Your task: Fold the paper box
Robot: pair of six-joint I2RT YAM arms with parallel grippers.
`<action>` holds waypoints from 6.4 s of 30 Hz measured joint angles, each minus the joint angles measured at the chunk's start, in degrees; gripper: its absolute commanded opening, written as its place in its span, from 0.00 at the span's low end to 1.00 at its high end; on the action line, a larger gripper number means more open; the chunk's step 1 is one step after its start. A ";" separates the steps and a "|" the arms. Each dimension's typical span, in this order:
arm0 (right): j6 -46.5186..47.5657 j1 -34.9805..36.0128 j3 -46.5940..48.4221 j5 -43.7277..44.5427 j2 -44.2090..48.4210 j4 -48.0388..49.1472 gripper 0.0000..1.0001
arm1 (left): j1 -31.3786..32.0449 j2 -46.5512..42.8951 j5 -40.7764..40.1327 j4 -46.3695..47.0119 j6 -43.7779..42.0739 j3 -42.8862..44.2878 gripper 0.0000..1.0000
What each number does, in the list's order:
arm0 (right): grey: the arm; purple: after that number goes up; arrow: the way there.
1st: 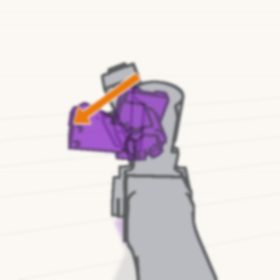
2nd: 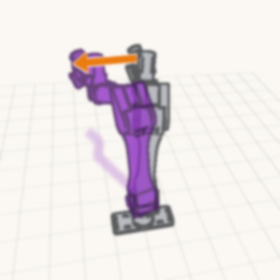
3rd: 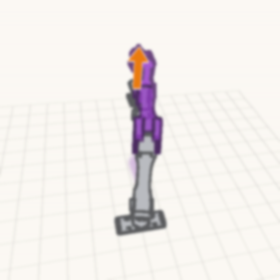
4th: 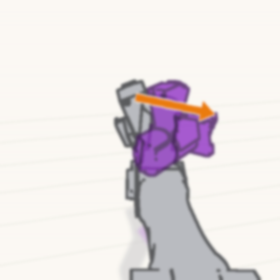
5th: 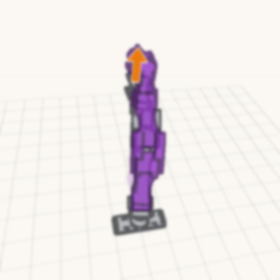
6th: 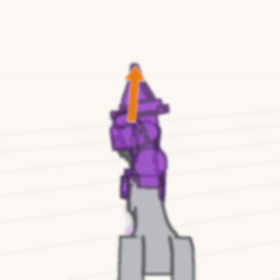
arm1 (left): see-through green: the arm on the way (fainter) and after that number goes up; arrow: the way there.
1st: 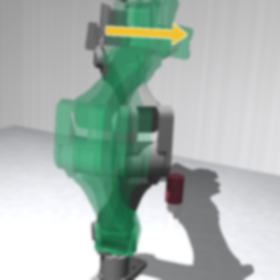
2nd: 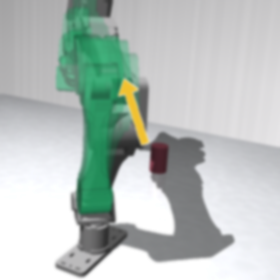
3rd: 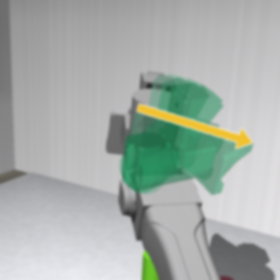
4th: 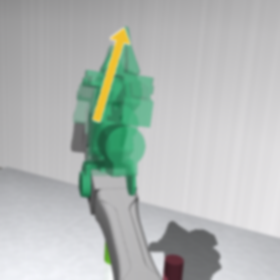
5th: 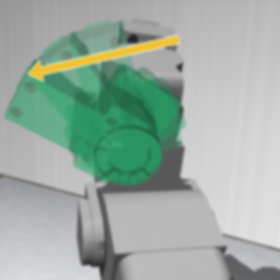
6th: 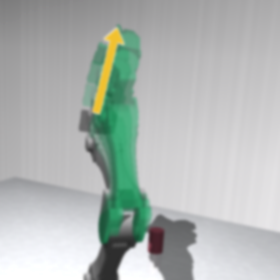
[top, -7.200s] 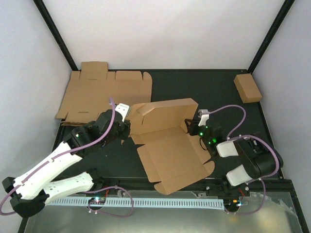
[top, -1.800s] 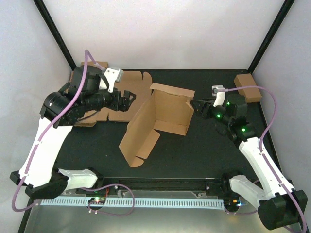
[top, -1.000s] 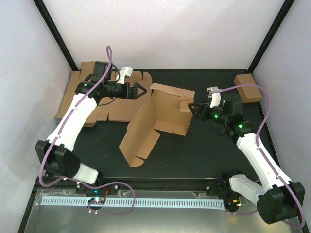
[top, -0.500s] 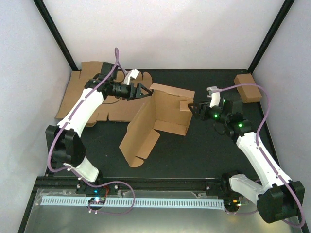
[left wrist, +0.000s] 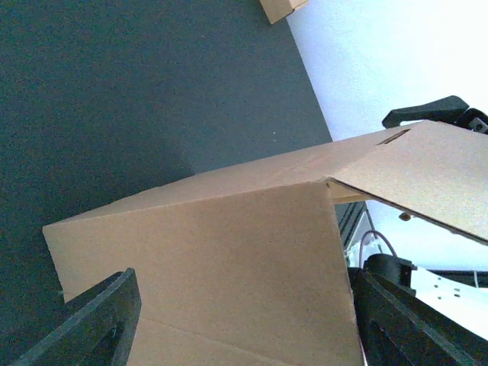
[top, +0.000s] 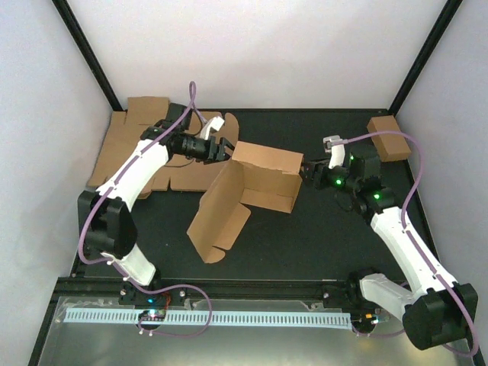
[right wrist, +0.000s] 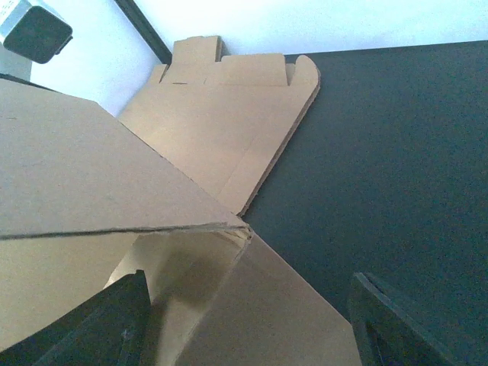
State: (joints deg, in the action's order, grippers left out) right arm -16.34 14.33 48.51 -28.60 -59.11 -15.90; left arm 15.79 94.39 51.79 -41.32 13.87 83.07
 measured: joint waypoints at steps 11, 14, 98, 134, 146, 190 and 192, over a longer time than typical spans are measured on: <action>0.22 0.00 0.00 0.20 2.32 -1.03 0.77 | 0.04 0.11 -0.55 -0.15 -0.09 -0.39 0.78; 0.66 0.00 0.00 0.66 4.09 -1.66 0.77 | 0.04 0.11 -0.55 -0.13 0.00 -0.39 0.78; 39.85 23.37 32.74 15.89 -18.01 -29.38 0.78 | 11.67 -25.62 -32.46 -17.40 -7.02 -2.29 0.43; 55.67 39.15 12.87 58.55 -12.50 -5.05 0.64 | 11.98 -23.87 -26.86 -16.35 -7.26 -2.29 0.14; 61.94 40.79 8.41 63.17 -14.53 3.06 0.67 | 11.98 -23.47 -25.83 -16.06 -7.82 -2.29 0.10; 57.92 31.17 47.58 32.54 -27.19 -43.45 0.75 | 12.11 -23.02 -25.86 -16.55 -7.98 -1.66 0.09; 57.66 31.17 47.56 32.59 -27.71 -44.06 0.75 | 12.11 -23.02 -25.86 -16.55 -7.98 -1.66 0.09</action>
State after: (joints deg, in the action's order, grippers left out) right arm 41.32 45.50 96.07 3.99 -86.83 -59.96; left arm 27.90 71.37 25.93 -57.87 5.89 81.41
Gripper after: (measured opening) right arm 0.755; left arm 0.090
